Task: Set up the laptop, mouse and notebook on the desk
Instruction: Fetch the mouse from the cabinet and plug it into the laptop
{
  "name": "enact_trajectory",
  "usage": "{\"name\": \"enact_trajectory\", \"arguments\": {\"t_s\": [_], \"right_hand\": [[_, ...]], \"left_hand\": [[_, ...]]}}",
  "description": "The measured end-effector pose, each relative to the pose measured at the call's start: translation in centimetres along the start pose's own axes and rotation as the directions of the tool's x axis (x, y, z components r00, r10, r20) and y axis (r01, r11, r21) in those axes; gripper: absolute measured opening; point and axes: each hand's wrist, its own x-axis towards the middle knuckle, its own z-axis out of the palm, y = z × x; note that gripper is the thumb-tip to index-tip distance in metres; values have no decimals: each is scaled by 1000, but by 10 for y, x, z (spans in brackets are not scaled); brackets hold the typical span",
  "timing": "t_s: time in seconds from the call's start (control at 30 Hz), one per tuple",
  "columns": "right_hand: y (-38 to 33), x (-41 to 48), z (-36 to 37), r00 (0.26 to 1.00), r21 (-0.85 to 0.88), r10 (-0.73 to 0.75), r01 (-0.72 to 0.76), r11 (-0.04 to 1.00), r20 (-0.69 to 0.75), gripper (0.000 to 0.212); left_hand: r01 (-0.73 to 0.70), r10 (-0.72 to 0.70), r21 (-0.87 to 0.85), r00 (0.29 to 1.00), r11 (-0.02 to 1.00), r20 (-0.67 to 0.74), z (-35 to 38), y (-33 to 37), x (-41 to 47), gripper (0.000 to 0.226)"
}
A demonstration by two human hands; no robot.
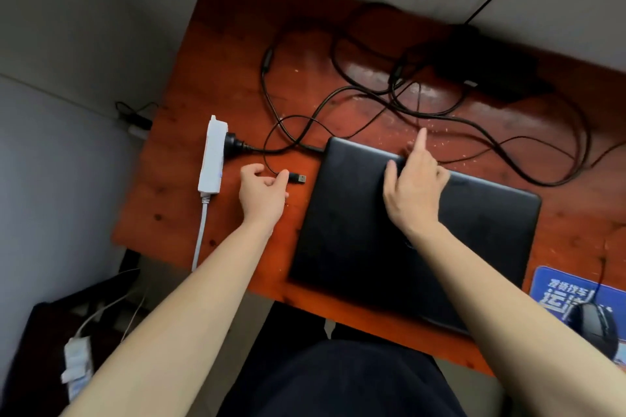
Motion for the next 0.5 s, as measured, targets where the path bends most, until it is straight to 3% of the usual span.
{"name": "enact_trajectory", "arguments": {"t_s": [0.07,0.13,0.17,0.23,0.3,0.33,0.4,0.5], "right_hand": [[-13,-8,8,996,1,-87,87,996,31,74],[-23,-13,14,995,7,-92,91,996,32,73],[-25,-14,16,997,6,-78,78,997,30,71],[-23,-13,17,995,-63,-90,93,994,44,64],[-17,-12,18,988,-179,-133,146,973,83,59],[-14,-11,18,985,-212,-144,162,964,97,57],[-13,-8,19,984,-236,-144,165,958,104,56],[-15,-9,21,988,-231,-123,141,963,89,58]], "left_hand": [[-32,37,39,992,999,-118,-5,0,-8,41],[-198,216,126,965,972,-148,-14,-2,-16,34],[-320,345,216,934,922,-90,-17,-4,-18,27],[-567,556,385,817,728,152,-24,-8,-16,24],[-735,617,464,672,494,409,-27,-11,-7,33],[-773,610,469,629,427,482,-27,-11,-2,36],[-799,613,449,598,401,517,-26,-10,5,37],[-803,670,424,589,419,453,-23,-11,11,30]]}}
